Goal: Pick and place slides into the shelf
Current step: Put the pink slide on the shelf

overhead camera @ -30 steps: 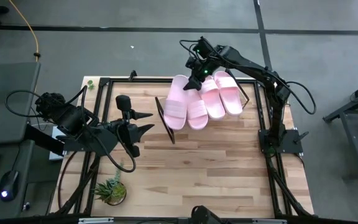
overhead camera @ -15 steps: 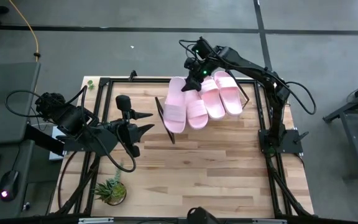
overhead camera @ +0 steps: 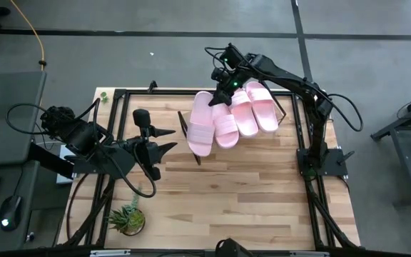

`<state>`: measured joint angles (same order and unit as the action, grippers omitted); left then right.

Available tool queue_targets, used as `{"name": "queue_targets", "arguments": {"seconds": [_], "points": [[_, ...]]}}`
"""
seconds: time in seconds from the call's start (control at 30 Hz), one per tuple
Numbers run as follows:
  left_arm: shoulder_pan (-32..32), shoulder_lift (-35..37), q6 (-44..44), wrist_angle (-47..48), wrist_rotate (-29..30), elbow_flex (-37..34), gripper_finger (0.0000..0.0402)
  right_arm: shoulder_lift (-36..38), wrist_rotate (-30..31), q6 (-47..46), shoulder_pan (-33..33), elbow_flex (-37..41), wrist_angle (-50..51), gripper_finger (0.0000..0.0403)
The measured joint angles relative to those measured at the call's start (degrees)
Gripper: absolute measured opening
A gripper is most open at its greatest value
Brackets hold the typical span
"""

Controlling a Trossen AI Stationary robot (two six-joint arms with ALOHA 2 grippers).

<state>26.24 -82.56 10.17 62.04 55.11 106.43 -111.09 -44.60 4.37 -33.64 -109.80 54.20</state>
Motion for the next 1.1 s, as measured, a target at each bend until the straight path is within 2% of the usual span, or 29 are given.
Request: {"name": "queue_targets", "arguments": {"seconds": [0.13,0.6,0.83,0.97,1.1], "points": [[0.0,0.02,0.0,0.0,0.0,0.0,0.0144,0.0,-0.32,-0.03,-0.44,0.0,0.9,0.0042],[0.0,0.01,0.02,0.0,0.0,0.02,0.0144,-0.04,-6.61,2.99,-2.08,0.0,1.52,0.004],[0.0,0.0,0.03,-0.09,0.0,0.02,0.0144,-0.85,-7.82,3.58,-2.08,-0.05,0.86,0.004],[0.0,0.0,0.03,-0.11,0.01,0.02,0.0144,-4.19,-9.45,4.97,-1.95,-3.49,3.15,0.0039],[-0.01,0.0,0.02,-0.13,-0.06,0.02,0.0144,-9.34,-9.85,7.42,-1.54,-10.99,7.64,0.0039]]}}
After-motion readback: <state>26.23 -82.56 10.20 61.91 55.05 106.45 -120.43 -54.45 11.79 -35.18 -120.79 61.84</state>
